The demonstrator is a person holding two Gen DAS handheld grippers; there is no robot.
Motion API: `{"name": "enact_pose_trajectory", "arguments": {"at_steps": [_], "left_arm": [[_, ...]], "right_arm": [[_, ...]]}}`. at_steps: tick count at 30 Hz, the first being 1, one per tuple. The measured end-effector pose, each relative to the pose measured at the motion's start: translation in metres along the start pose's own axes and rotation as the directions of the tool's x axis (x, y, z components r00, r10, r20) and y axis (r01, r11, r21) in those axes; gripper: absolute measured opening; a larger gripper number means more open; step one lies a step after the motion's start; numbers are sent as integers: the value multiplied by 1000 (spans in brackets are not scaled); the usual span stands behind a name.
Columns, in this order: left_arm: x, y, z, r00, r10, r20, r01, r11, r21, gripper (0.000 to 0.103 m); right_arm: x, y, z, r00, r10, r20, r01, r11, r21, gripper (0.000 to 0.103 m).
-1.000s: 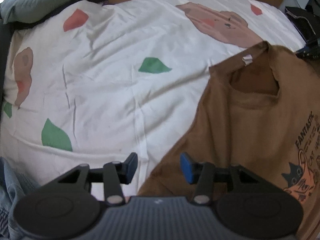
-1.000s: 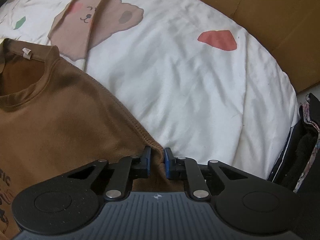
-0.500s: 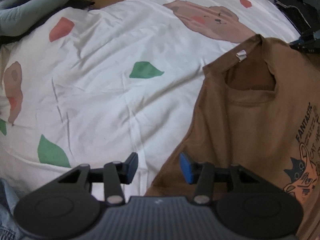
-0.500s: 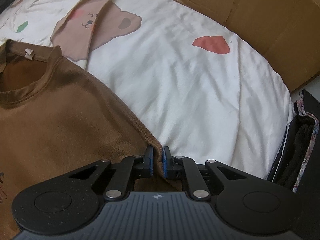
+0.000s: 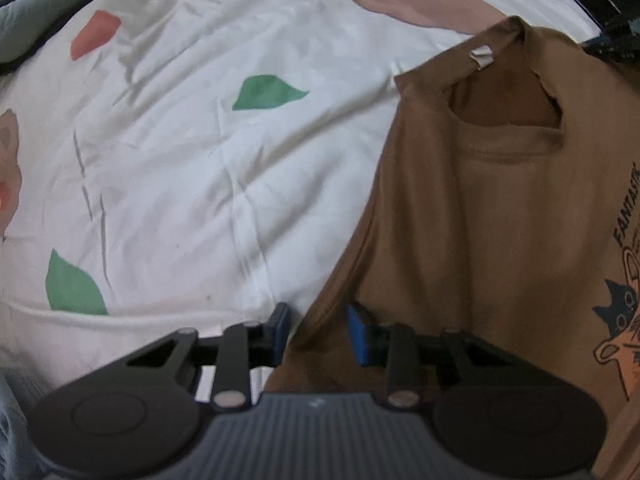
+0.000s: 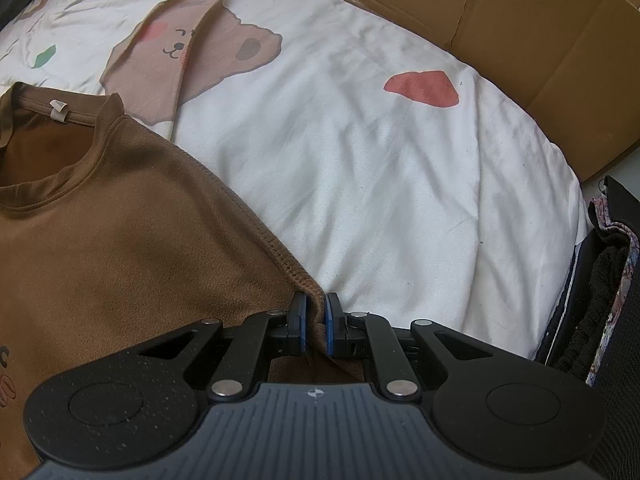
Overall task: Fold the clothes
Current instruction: 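Close both tools on the T-shirt hem edge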
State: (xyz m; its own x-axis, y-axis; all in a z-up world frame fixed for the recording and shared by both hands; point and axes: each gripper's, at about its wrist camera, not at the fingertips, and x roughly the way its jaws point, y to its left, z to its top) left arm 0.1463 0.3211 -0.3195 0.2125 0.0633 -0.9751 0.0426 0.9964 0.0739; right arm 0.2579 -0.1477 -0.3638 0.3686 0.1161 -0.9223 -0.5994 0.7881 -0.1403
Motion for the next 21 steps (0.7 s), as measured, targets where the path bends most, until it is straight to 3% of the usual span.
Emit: {"name": "enact_pose_trajectory", "arguments": {"at_steps": [12, 14, 16, 18, 21], "left_arm": [[3, 12, -13, 999, -38, -20, 37, 998, -49, 34], [2, 11, -13, 999, -29, -16, 28, 998, -58, 30], [1, 12, -14, 1000, -28, -12, 27, 995, -93, 10], [0, 18, -17, 999, -37, -4, 36, 985, -167, 8], [-3, 12, -21, 1000, 6, 12, -4, 987, -162, 7]], "right_arm": [[1, -3, 0, 1000, 12, -5, -11, 1000, 4, 8], [1, -3, 0, 1000, 13, -4, -13, 1000, 2, 8], [0, -3, 0, 1000, 10, -3, -10, 1000, -4, 8], [0, -2, -1, 1000, 5, -1, -5, 1000, -13, 7], [0, 0, 1, 1000, -6, -10, 5, 1000, -17, 6]]}}
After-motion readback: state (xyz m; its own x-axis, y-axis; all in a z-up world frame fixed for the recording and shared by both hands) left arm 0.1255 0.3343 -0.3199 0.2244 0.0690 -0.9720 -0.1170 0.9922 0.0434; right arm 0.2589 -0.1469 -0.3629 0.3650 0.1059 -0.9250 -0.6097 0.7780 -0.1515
